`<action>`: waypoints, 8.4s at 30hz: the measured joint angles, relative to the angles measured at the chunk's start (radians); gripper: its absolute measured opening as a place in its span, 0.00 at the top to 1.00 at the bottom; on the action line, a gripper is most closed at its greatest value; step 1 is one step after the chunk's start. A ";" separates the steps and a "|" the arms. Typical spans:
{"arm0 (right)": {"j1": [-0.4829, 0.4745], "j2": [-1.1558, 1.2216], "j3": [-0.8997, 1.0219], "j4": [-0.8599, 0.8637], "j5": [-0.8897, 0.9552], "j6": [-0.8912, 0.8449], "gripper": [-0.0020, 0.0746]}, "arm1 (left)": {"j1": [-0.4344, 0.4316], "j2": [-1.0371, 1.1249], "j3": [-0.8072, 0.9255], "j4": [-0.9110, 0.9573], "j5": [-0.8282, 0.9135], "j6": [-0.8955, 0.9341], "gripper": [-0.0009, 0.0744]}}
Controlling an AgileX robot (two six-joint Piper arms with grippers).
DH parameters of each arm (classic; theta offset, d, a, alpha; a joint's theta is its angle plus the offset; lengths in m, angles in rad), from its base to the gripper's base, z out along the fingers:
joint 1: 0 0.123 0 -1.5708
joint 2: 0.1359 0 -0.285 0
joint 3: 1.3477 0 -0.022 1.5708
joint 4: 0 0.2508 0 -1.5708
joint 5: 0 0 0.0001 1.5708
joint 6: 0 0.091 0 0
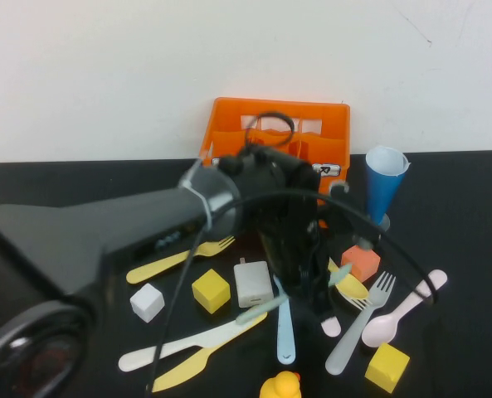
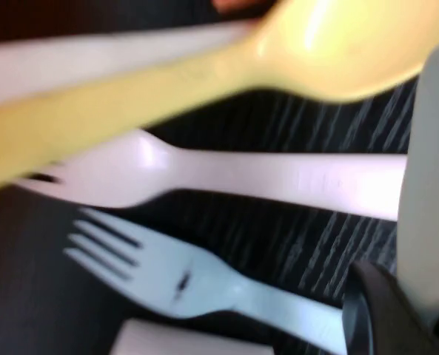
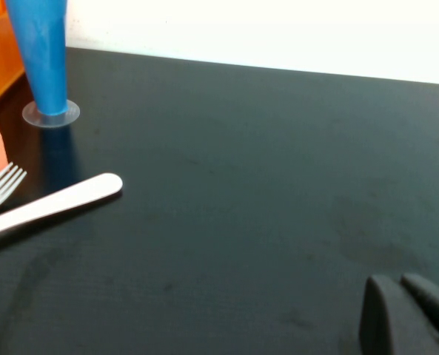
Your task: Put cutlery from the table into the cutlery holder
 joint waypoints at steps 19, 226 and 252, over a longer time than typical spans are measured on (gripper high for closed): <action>0.000 0.000 0.000 0.000 0.000 0.000 0.98 | 0.104 -0.526 0.284 -0.225 -0.293 0.033 0.94; 0.000 0.000 0.000 0.000 0.000 0.000 0.98 | 0.119 0.025 0.282 0.092 -1.814 -0.761 0.85; 0.000 0.000 0.000 0.000 0.000 0.000 0.98 | 0.170 -0.152 0.210 0.259 -1.244 -0.788 0.68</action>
